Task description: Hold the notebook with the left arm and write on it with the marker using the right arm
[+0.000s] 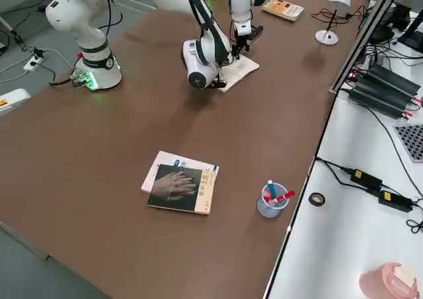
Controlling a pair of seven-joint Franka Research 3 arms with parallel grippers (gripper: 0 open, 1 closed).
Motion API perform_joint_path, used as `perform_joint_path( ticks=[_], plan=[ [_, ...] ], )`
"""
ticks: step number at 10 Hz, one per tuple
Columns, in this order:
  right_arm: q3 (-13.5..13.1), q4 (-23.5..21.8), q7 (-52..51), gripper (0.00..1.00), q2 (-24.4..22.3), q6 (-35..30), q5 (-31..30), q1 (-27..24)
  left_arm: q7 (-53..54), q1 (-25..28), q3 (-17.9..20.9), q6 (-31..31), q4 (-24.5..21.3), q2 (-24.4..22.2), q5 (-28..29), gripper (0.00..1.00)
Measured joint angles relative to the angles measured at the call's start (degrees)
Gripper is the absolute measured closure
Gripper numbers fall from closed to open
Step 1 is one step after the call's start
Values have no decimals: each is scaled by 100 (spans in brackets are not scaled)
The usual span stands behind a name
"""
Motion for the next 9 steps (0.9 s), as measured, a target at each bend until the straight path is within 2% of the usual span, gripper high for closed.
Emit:
perform_joint_path(
  ticks=[9],
  plan=[
    [4, -6, -149, 83, 71, 0, 3, 33, 0, 0, 0, 0, 0, 0, 1, 0]
  ],
)
